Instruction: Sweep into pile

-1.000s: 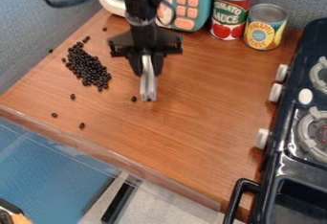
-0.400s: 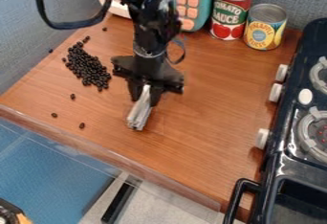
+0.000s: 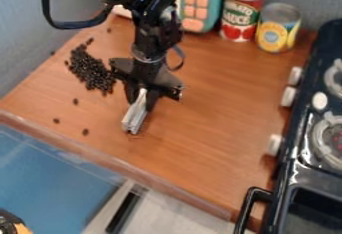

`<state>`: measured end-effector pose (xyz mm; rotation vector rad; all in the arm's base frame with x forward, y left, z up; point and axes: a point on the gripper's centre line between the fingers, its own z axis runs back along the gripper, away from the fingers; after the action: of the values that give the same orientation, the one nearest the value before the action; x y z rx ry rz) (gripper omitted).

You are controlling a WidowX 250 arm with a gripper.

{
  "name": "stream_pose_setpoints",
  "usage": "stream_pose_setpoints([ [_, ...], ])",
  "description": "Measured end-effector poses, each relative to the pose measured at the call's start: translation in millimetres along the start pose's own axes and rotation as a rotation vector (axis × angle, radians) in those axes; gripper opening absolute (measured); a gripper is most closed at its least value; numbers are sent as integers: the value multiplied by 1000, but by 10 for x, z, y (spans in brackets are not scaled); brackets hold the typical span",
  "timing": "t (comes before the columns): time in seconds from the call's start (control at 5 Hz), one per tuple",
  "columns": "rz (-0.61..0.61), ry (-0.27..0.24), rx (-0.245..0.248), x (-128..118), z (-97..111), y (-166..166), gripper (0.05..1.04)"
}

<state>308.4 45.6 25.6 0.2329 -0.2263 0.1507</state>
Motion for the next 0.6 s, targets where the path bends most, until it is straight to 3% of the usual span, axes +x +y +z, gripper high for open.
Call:
stream_pose_setpoints([
  [0.6, 50, -15, 50, 256, -134, 311, 335],
])
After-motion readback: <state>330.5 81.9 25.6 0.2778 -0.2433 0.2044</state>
